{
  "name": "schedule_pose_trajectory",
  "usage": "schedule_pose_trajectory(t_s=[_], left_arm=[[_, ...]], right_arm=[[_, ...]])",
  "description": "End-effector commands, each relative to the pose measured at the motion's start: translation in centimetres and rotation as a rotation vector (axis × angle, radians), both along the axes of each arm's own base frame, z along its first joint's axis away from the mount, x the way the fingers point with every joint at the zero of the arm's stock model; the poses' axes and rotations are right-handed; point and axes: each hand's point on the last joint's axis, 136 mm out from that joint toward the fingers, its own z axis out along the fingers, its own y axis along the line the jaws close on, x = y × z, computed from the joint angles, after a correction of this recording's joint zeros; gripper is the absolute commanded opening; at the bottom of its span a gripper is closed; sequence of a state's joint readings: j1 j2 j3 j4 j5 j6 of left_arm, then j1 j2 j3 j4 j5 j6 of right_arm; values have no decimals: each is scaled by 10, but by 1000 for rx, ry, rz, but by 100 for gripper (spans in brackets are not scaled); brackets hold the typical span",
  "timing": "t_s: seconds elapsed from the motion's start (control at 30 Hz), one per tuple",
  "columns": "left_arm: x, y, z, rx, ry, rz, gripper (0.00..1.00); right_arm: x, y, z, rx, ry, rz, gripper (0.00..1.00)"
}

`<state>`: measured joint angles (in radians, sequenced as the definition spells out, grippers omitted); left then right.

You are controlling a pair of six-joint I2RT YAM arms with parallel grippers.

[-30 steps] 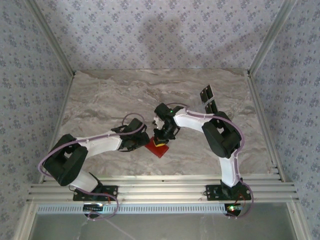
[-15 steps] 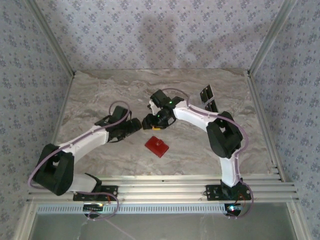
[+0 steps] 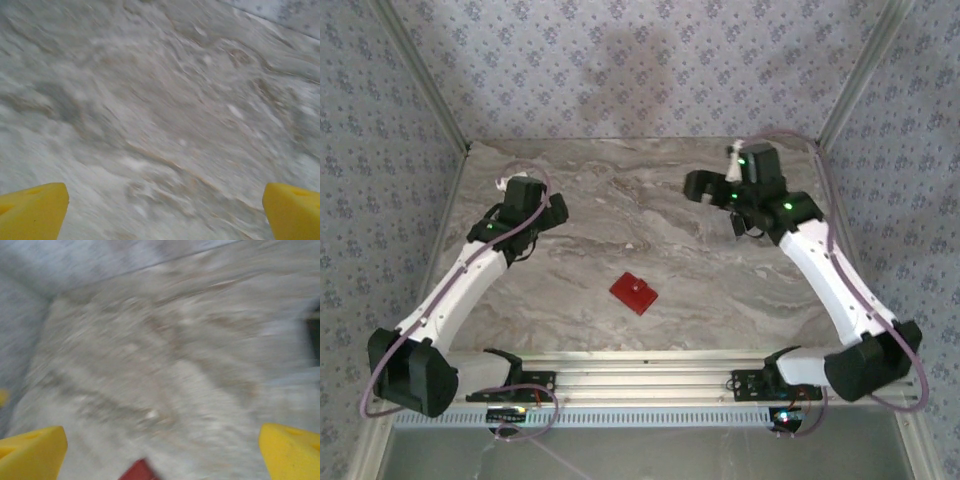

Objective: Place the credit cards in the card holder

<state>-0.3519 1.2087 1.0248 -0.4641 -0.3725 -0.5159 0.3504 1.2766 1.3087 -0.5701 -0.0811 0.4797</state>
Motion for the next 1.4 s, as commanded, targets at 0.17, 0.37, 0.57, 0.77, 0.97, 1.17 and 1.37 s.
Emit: schedule_pose_trajectory(t_s=[0.17,0.37,0.57,0.77,0.97,1.17,1.37], left_arm=[[27,67,-24,399,-166,65,100],[22,102,-99,415,-75,133,100],[33,101,-105,270,-210,45,100],[47,84,-125,212,-296,-115,100],[45,83,-129,206,-265,-121,100],[45,83,-129,204,-257,-124,100],[45,83,-129,202,-258,-123,100]], right_arm=[[8,-179,-76,-336,-98,-545,100],[16,-219,-145,-525,-33,-581,100],[33,-203,-189,-521,-164,-484,100],[29,-178,-209,-481,-275,-317,100],[28,-181,-205,-516,-288,-356,100],[31,-173,-205,-501,-302,-318,100],[33,-166,-209,-457,-289,-234,100]])
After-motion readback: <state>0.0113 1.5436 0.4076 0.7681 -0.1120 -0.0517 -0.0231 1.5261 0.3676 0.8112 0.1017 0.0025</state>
